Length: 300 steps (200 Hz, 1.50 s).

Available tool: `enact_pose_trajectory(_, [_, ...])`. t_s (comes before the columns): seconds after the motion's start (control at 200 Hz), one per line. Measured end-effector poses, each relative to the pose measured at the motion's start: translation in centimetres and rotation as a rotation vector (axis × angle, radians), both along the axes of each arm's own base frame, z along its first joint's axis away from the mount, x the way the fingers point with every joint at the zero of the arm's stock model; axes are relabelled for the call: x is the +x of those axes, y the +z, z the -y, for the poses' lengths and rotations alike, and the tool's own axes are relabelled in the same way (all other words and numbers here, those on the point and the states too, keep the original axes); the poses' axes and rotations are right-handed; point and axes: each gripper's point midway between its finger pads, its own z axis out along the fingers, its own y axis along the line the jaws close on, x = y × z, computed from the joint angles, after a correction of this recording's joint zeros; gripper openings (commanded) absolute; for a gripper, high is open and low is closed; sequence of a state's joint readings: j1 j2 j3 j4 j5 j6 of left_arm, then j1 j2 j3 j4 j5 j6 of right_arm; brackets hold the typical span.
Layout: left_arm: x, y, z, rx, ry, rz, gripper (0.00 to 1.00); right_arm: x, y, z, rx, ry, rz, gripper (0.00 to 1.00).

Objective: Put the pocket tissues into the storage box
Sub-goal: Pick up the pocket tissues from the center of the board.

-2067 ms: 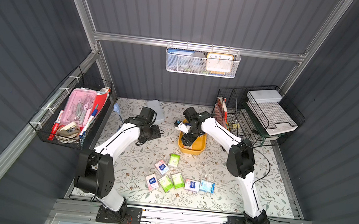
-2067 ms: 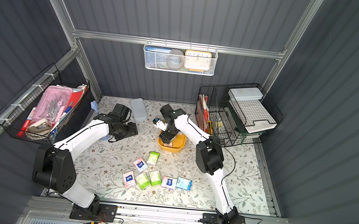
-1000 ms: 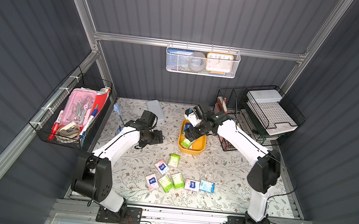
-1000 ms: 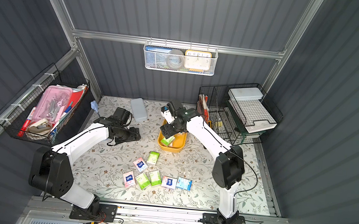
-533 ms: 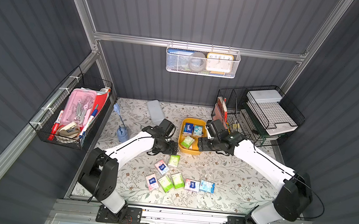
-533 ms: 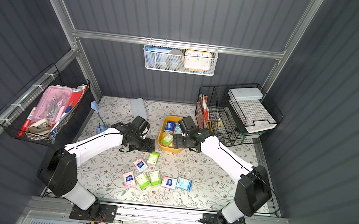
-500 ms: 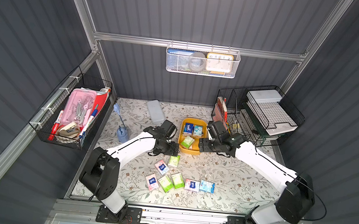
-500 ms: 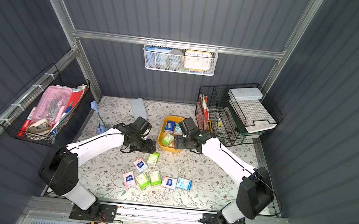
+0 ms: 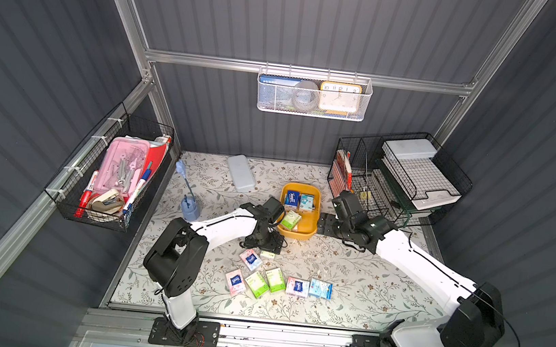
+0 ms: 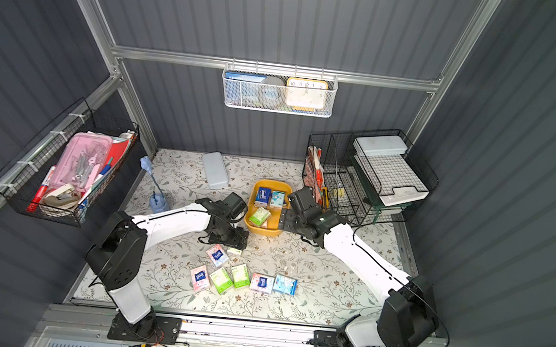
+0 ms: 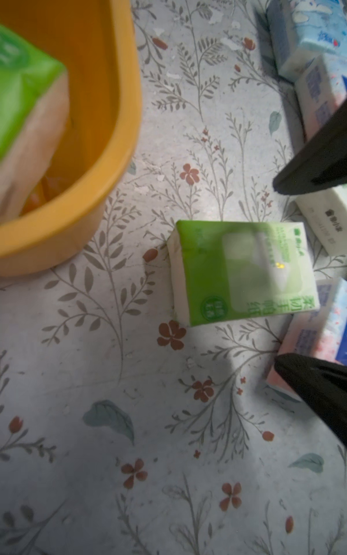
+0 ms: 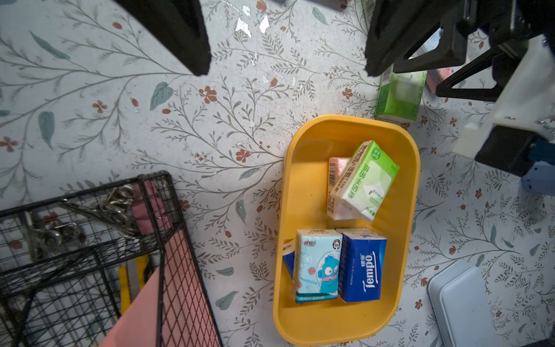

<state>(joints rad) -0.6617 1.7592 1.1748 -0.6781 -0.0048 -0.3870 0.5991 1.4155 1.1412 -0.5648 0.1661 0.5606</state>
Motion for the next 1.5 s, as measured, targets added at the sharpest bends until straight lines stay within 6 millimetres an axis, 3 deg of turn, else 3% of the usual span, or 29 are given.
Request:
enact_pose_trajectory(0.25, [0.3,-2.3,-0.4,0.061,0.013,-0.028,0.78,0.2,0.3,-0.1,0.01,-0.001,0.017,0.85])
enact_pose_trajectory(0.4, [0.6,-2.7,-0.4,0.085,0.026,-0.018,0.73,0.2,0.3,0.0,0.007,-0.004,0.019,0.85])
enact_pose_trajectory(0.73, [1.0,-2.4,-0.3,0.09,0.053,-0.002,0.4,0.2,0.3,0.0,0.007,-0.004,0.019,0.85])
enact_pose_trajectory(1.021, [1.4,-1.6,-0.3,0.095,0.058,0.013,0.37,0.1,0.1,0.0,0.006,-0.001,0.013,0.85])
enact_pose_trajectory(1.146, [2.0,0.7,-0.1,0.083,0.061,0.041,0.38,0.1,0.1,0.0,0.006,-0.001,0.013,0.85])
enact_pose_trajectory(1.396, [4.5,9.9,2.1,-0.057,0.067,0.194,0.39,0.1,0.0,0.0,0.005,-0.002,0.011,0.85])
enact_pose_trajectory(1.501, [5.3,12.5,3.6,-0.129,0.057,0.225,0.39,0.1,-0.2,0.1,0.003,-0.005,0.008,0.85])
